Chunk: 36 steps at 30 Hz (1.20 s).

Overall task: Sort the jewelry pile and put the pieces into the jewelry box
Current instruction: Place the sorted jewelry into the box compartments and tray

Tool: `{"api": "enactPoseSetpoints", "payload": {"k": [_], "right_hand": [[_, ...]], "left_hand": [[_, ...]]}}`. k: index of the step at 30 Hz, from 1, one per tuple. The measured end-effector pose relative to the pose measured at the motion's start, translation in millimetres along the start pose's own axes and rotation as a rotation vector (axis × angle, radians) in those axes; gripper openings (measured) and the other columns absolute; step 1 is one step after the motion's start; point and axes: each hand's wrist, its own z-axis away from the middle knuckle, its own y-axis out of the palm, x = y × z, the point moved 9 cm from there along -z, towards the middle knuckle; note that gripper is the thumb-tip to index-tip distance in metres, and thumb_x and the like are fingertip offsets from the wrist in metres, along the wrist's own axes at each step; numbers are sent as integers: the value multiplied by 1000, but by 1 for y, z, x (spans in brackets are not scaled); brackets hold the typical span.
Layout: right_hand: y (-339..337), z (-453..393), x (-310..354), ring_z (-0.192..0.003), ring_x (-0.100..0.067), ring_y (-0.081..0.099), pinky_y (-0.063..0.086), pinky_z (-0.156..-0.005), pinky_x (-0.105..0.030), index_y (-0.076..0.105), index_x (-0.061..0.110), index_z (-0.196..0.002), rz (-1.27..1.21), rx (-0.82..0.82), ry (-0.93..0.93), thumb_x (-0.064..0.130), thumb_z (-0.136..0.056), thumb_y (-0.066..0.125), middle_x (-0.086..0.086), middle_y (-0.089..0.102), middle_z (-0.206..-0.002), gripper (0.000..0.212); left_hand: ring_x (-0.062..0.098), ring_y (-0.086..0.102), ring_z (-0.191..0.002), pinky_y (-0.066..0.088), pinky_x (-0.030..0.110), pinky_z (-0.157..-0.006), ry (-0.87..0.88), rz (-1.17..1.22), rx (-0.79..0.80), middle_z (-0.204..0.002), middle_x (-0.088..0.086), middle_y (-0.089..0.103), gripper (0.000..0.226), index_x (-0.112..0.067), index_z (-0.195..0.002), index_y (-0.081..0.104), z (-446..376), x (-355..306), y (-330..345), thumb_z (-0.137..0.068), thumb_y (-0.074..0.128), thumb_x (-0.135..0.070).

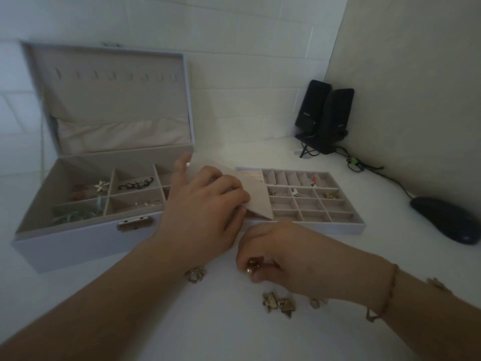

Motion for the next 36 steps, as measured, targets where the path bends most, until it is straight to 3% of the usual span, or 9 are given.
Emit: {"api": "enactPoseSetpoints", "payload": {"k": [3, 5, 10, 15, 19, 22, 27, 32, 36], "right_hand": [[-8, 3, 0, -78, 2, 45, 38, -73, -7, 67, 20, -89, -12, 31, 38, 20, -75, 76, 18, 50, -86, 17], [-29, 9, -15, -78, 4, 53, 41, -72, -6, 66, 29, -87, -52, 9, 155, 25, -75, 78, 18, 57, -84, 18], [-96, -2, -98, -66, -10, 63, 51, -63, -21, 72, 19, -79, -157, -394, 419, 14, -69, 82, 9, 67, -70, 15], [-80, -35, -163, -63, -1, 57, 40, -55, -7, 72, 17, -80, -3, -362, 579, 15, -72, 79, 7, 64, -73, 12], [-75, -47, -163, -61, 4, 53, 33, -54, -4, 73, 22, -81, 63, -348, 518, 18, -71, 79, 18, 58, -66, 12], [-72, -49, -156, -61, 5, 53, 32, -57, -2, 73, 23, -85, 91, -314, 451, 15, -76, 75, 15, 62, -72, 12], [-75, -40, -158, -87, -6, 64, 46, -79, -12, 73, 18, -100, 24, -347, 441, -8, -82, 50, 4, 72, -94, 39], [-66, -37, -153, -75, -3, 55, 37, -73, -12, 77, 21, -94, 140, -285, 464, -1, -86, 52, 1, 74, -97, 33], [-70, -34, -156, -84, -12, 67, 50, -81, -23, 77, 26, -90, 110, -344, 472, 10, -86, 59, 4, 74, -97, 24]], "left_hand": [[23, 63, -94, 23, 62, -109, -6, -5, 13, -98, -11, 71, 19, -28, -91, 75, 0, 0, 1, -78, 66, -38], [23, 63, -95, 24, 63, -110, -12, -5, 34, -97, -12, 71, 21, -28, -92, 75, 0, 0, 2, -79, 65, -39], [23, 62, -94, 25, 64, -109, -13, -4, 50, -97, -12, 70, 19, -29, -91, 74, -1, 1, 2, -82, 61, -38], [22, 61, -96, 24, 63, -110, -10, -2, 67, -98, -12, 70, 20, -30, -93, 75, 0, 2, 4, -82, 60, -38], [21, 62, -96, 25, 64, -109, -10, -1, 69, -97, -12, 70, 18, -30, -91, 74, 0, 3, 5, -82, 62, -39], [21, 62, -94, 26, 64, -108, -4, 2, 53, -96, -13, 70, 17, -29, -90, 74, 0, 2, 5, -81, 63, -38], [23, 64, -96, 27, 65, -107, -121, 56, -76, -101, -10, 71, 15, -26, -87, 75, 0, 13, -8, -82, 61, -31], [24, 65, -95, 27, 66, -106, -168, 56, -120, -100, -9, 71, 14, -25, -85, 75, 0, 19, -12, -81, 62, -29], [23, 65, -94, 30, 64, -105, -145, 60, -124, -99, -9, 71, 13, -26, -85, 75, 1, 19, -10, -82, 62, -27]]}}
